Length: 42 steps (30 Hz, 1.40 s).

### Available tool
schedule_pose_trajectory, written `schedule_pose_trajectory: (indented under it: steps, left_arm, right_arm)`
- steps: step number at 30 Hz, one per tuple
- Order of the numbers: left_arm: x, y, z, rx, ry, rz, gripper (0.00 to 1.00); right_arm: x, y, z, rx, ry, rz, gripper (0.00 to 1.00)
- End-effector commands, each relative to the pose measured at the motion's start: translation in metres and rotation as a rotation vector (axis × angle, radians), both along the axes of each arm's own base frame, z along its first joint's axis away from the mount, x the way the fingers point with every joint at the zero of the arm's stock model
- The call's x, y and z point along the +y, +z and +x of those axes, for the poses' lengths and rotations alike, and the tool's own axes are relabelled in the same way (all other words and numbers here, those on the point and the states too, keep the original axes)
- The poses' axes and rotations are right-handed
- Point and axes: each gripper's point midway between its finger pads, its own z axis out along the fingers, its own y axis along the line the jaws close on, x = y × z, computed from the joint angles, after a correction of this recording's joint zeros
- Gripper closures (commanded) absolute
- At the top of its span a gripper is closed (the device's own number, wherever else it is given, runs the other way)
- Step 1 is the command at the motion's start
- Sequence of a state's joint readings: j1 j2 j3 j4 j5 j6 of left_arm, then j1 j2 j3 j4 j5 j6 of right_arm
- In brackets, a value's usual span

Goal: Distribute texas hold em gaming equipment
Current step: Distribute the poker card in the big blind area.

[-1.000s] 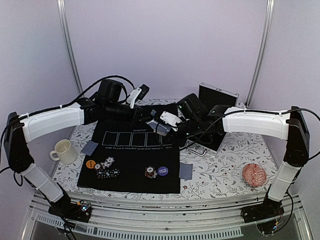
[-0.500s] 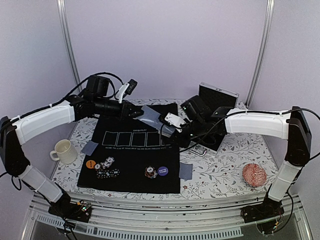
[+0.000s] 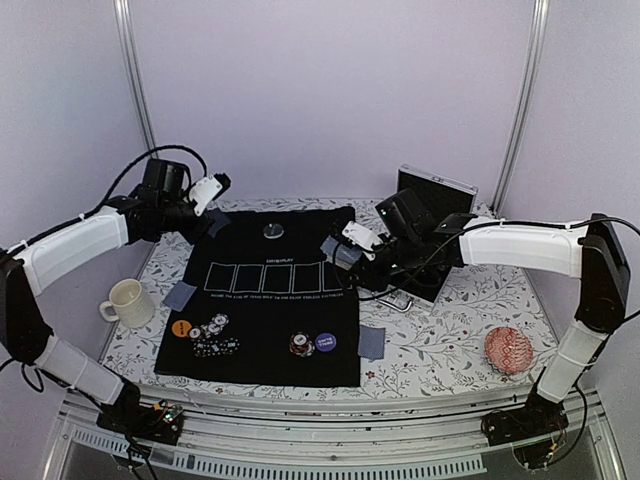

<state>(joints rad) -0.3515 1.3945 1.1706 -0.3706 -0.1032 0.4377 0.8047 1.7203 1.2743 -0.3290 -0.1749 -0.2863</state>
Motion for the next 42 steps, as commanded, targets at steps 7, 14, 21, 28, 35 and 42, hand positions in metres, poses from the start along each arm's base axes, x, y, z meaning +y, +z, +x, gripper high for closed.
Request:
schedule_pose_trajectory:
  steps: [7,14,21,28,35,42]
  left_arm:
    - [0.068,-0.073,0.057,-0.056,-0.066,0.545,1.00]
    - [0.049,-0.123,0.069,-0.059,-0.215,0.586,1.00]
    - [0.024,-0.183,0.022,0.140,-0.441,0.489,1.00]
    - [0.022,-0.222,-0.018,0.376,-0.531,0.441,1.00]
    - [0.029,-0.239,-0.031,0.470,-0.543,0.452,1.00]
    - [0.031,-0.199,0.001,0.308,-0.424,0.456,1.00]
  right_arm:
    - [0.001,0.025,-0.006,-0.057,0.046,0.072,0.63]
    - [0.002,0.023,-0.007,-0.050,0.046,0.075,0.63]
    - [0.001,0.023,-0.008,-0.044,0.048,0.073,0.63]
    - [0.000,0.026,-0.009,-0.045,0.048,0.078,0.63]
    - [-0.003,0.028,-0.009,-0.055,0.038,0.074,0.63]
    - [-0.003,0.026,-0.010,-0.049,0.038,0.073,0.63]
